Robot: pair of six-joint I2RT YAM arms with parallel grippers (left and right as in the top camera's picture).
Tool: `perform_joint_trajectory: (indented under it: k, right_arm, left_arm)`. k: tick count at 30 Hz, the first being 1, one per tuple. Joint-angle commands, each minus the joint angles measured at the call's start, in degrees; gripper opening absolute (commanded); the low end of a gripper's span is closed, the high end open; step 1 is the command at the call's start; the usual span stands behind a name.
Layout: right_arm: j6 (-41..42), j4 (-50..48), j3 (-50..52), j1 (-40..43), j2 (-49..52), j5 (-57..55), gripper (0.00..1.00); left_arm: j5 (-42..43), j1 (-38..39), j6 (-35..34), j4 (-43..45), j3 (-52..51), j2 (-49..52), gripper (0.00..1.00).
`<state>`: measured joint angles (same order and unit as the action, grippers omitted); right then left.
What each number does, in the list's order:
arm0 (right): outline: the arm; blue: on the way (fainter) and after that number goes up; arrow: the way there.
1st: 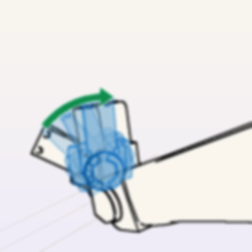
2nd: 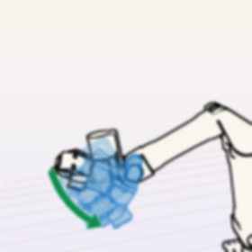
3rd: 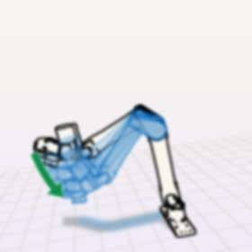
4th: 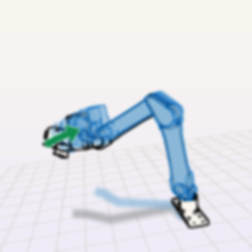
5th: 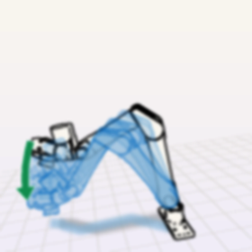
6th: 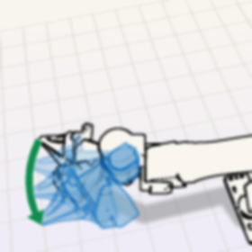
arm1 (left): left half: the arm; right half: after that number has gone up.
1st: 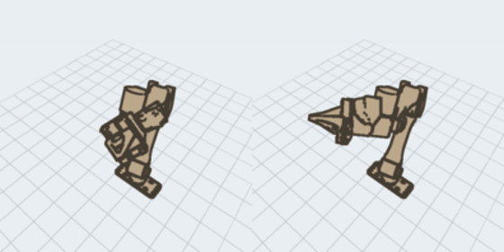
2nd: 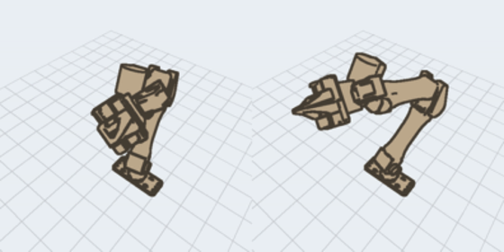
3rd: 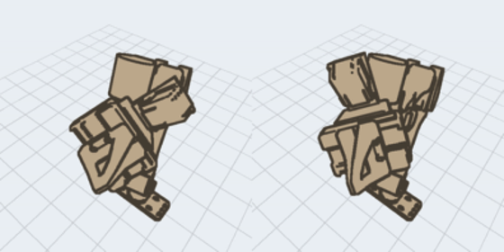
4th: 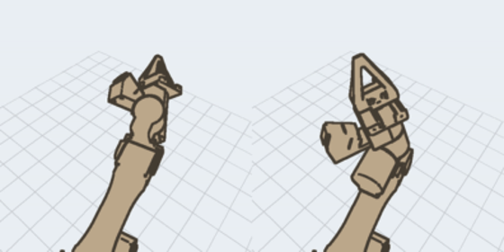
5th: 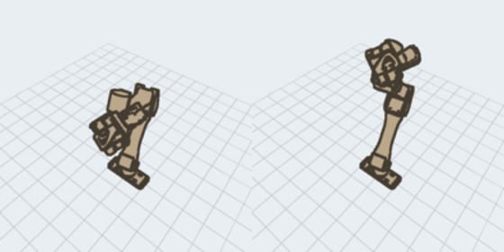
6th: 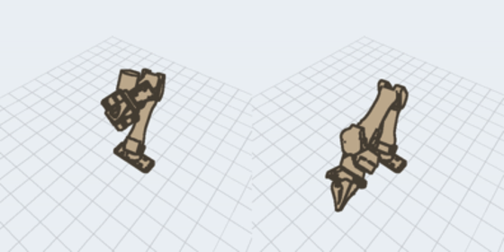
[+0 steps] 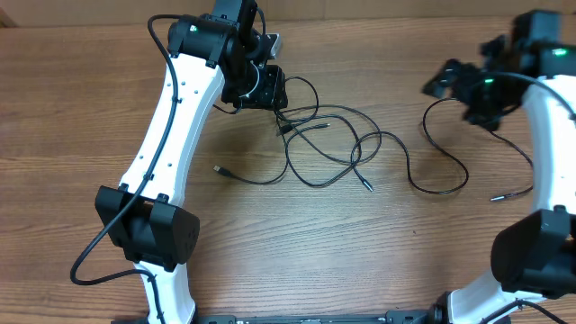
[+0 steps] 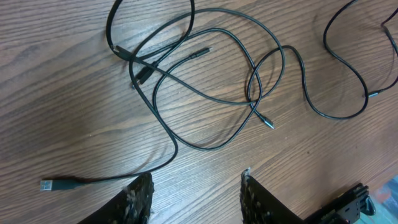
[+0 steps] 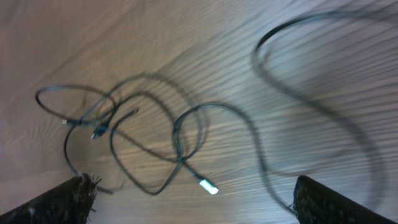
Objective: Untangle cables
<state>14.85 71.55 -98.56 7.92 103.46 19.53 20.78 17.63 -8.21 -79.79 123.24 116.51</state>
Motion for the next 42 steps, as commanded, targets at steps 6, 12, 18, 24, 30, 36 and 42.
perform_joint_trajectory:
  k: [6, 12, 18, 24, 30, 36, 42]
  right_arm:
    - [30.6, -9.1, 10.9, -6.8, -0.5, -14.8, 1.0]
    - [37.9, -20.6, 16.1, -12.3, -0.4, -15.0, 1.0]
    - [50.2, -28.7, 21.5, -15.3, -0.4, -17.2, 1.0]
    - [59.9, -31.3, 25.1, -15.4, -0.4, -22.2, 1.0]
    - [64.2, -31.5, 26.0, -15.4, 0.5, -23.5, 1.0]
    - [62.2, -30.5, 24.4, -14.9, 1.5, -20.9, 0.99]
    - [53.5, -22.1, 14.3, -13.1, 2.3, -23.3, 0.99]
  left_arm:
    - [-0.4, 0.4, 0.7, -0.5, 0.2, 0.3, 0.45]
    - [-0.4, 0.4, 0.7, -0.9, 0.2, 0.3, 0.45]
    - [-0.4, 0.7, 0.7, -1.0, 0.2, 0.3, 0.45]
    - [-0.4, 0.7, 0.7, -1.1, 0.2, 0.3, 0.44]
    - [-0.4, 0.8, 0.5, -1.2, 0.2, 0.3, 0.43]
    - [-0.3, 0.9, 0.5, -1.9, 0.2, 0.3, 0.43]
    - [-0.4, 0.9, 0.5, -2.1, 0.2, 0.3, 0.42]
